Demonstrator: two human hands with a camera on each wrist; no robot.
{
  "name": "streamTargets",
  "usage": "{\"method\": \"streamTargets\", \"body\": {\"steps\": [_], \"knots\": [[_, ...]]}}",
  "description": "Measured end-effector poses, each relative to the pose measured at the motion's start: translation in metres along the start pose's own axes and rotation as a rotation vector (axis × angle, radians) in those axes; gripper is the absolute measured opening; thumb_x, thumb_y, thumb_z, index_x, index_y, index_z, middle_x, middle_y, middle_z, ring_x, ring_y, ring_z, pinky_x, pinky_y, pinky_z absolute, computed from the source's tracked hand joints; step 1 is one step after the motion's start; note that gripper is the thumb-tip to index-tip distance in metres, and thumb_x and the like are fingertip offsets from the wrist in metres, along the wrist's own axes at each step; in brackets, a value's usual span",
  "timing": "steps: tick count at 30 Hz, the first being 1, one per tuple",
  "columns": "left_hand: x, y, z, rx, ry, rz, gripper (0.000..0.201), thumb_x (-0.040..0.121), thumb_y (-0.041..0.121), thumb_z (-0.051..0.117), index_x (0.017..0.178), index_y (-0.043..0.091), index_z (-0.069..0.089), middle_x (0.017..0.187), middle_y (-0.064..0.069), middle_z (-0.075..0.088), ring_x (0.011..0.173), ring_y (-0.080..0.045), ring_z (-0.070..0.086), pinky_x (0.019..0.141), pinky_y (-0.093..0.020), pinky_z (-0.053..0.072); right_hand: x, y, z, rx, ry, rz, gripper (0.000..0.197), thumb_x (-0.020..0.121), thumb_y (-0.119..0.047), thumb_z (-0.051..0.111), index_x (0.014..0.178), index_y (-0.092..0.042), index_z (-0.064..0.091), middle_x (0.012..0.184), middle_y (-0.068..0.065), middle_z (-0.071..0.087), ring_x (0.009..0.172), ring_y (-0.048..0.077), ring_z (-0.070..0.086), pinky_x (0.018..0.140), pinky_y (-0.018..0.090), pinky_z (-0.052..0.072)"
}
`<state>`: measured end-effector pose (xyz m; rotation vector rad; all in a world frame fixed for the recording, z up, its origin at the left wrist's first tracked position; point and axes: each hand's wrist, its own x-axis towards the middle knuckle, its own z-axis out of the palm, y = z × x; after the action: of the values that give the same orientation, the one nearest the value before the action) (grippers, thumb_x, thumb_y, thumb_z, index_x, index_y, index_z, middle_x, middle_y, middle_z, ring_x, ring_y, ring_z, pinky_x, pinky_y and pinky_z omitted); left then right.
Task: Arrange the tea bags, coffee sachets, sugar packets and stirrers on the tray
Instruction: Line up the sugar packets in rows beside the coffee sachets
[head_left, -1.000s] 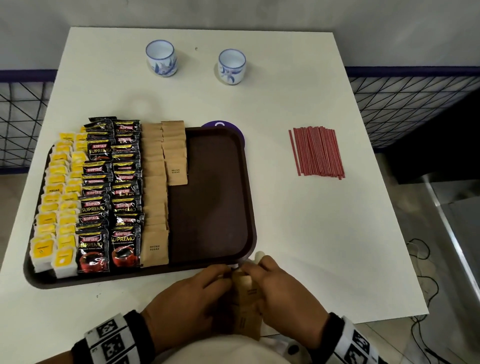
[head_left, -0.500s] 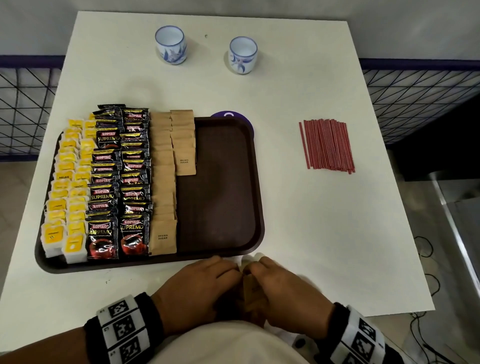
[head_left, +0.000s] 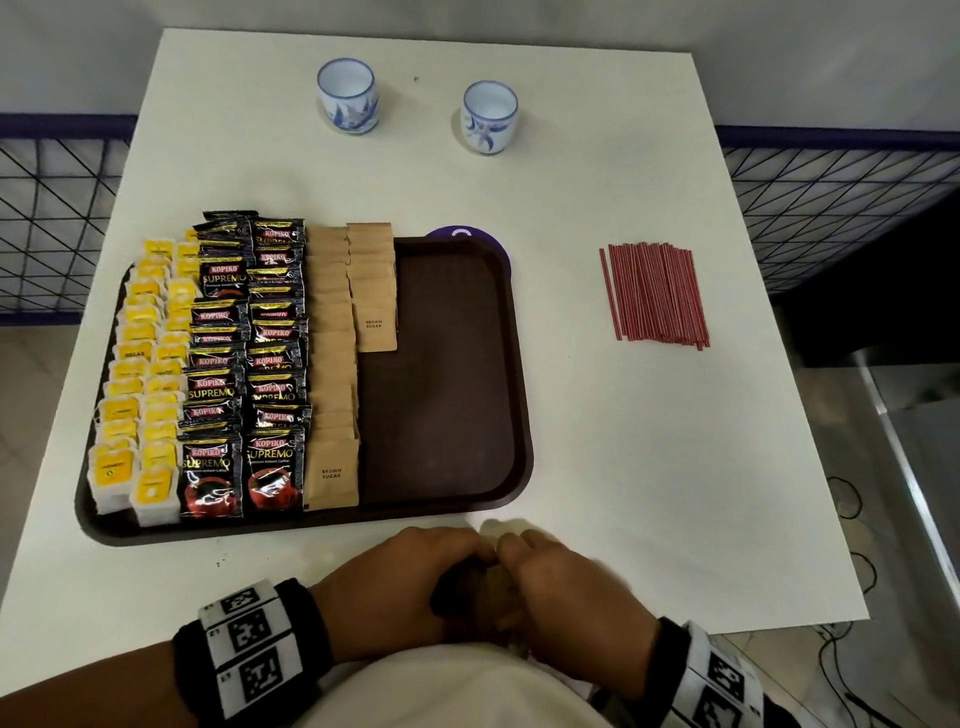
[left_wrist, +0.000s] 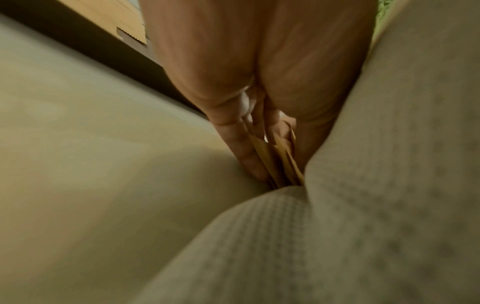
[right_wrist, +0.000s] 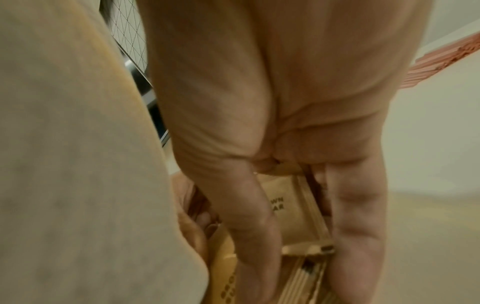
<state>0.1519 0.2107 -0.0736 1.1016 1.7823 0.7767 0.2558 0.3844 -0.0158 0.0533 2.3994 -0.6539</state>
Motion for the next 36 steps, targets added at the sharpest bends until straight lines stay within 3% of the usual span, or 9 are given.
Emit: {"method": "streamTargets", "body": {"steps": [6, 10, 14, 17, 20, 25, 28, 33, 36], "knots": [[0.002, 0.005, -0.004, 0.089, -0.097, -0.037, 0.04, 0.085, 0.044, 0.072, 0.122, 0.034, 0.06, 0.113, 0.012, 0.069, 0.097, -0.003, 0.065, 0.085, -0.027, 0.054, 0.004, 0.002, 0.001, 0.15, -0.042, 0.002, 0.037, 0.085, -0.018, 0.062, 0.121, -0.018, 0.053, 0.119, 0.0, 0.06, 0.106, 0.018, 0.058, 0.071, 0.021, 0.036], [0.005, 0.012, -0.009, 0.249, -0.184, -0.079, 0.029, 0.087, 0.044, 0.069, 0.108, 0.026, 0.062, 0.104, 0.005, 0.068, 0.09, -0.014, 0.063, 0.08, -0.036, 0.054, 0.004, 0.009, -0.001, 0.29, -0.029, 0.032, 0.021, 0.08, -0.013, 0.064, 0.098, -0.023, 0.058, 0.094, -0.011, 0.059, 0.084, 0.008, 0.054, 0.064, 0.013, 0.041], [0.005, 0.013, -0.012, 0.34, -0.272, -0.105, 0.027, 0.089, 0.043, 0.066, 0.108, 0.025, 0.067, 0.107, 0.001, 0.064, 0.093, -0.018, 0.062, 0.081, -0.037, 0.054, 0.006, 0.025, -0.001, 0.545, -0.001, 0.105, 0.015, 0.079, -0.013, 0.069, 0.089, -0.023, 0.063, 0.09, -0.005, 0.071, 0.086, 0.011, 0.068, 0.083, 0.036, 0.056], [0.002, 0.012, -0.014, 0.323, -0.291, -0.116, 0.03, 0.09, 0.043, 0.065, 0.115, 0.027, 0.068, 0.112, 0.002, 0.058, 0.097, -0.017, 0.059, 0.084, -0.034, 0.051, 0.006, 0.03, -0.003, 0.76, 0.057, 0.171, 0.019, 0.084, 0.0, 0.058, 0.082, -0.019, 0.062, 0.081, 0.007, 0.072, 0.082, 0.026, 0.072, 0.08, 0.048, 0.06], [-0.002, 0.013, -0.017, 0.274, -0.289, -0.065, 0.031, 0.091, 0.041, 0.065, 0.118, 0.027, 0.067, 0.122, 0.011, 0.05, 0.101, -0.011, 0.058, 0.088, -0.029, 0.05, 0.006, 0.034, -0.003, 0.843, 0.034, 0.204, 0.02, 0.091, 0.006, 0.052, 0.083, -0.011, 0.058, 0.08, 0.016, 0.067, 0.078, 0.028, 0.072, 0.08, 0.05, 0.06], [-0.003, 0.017, -0.02, 0.303, -0.33, -0.032, 0.031, 0.092, 0.038, 0.064, 0.12, 0.025, 0.066, 0.122, 0.007, 0.057, 0.107, -0.013, 0.056, 0.091, -0.032, 0.049, 0.007, 0.039, -0.003, 0.716, -0.055, 0.243, 0.024, 0.092, -0.007, 0.062, 0.073, -0.016, 0.052, 0.068, -0.01, 0.065, 0.074, 0.025, 0.075, 0.076, 0.043, 0.06], [-0.002, 0.019, -0.022, 0.337, -0.355, -0.031, 0.03, 0.092, 0.038, 0.064, 0.118, 0.023, 0.066, 0.117, 0.002, 0.06, 0.106, -0.016, 0.057, 0.091, -0.036, 0.049, 0.007, 0.037, -0.002, 0.711, -0.11, 0.23, 0.03, 0.093, -0.005, 0.062, 0.069, -0.017, 0.047, 0.055, -0.017, 0.056, 0.072, 0.026, 0.073, 0.076, 0.047, 0.061], [-0.004, 0.015, -0.024, 0.311, -0.369, 0.0, 0.028, 0.093, 0.037, 0.065, 0.118, 0.022, 0.064, 0.115, 0.001, 0.061, 0.105, -0.017, 0.057, 0.092, -0.036, 0.049, 0.01, 0.034, 0.001, 0.752, -0.114, 0.243, 0.019, 0.094, -0.007, 0.059, 0.082, 0.002, 0.049, 0.074, 0.004, 0.051, 0.072, 0.029, 0.072, 0.076, 0.05, 0.061], [-0.005, 0.013, -0.023, 0.251, -0.355, 0.034, 0.029, 0.094, 0.036, 0.067, 0.12, 0.023, 0.063, 0.117, 0.0, 0.06, 0.105, -0.013, 0.054, 0.09, -0.025, 0.045, 0.01, 0.035, -0.001, 0.822, -0.086, 0.246, 0.018, 0.095, -0.006, 0.057, 0.08, -0.001, 0.049, 0.08, 0.01, 0.048, 0.075, 0.03, 0.074, 0.078, 0.049, 0.061]]}}
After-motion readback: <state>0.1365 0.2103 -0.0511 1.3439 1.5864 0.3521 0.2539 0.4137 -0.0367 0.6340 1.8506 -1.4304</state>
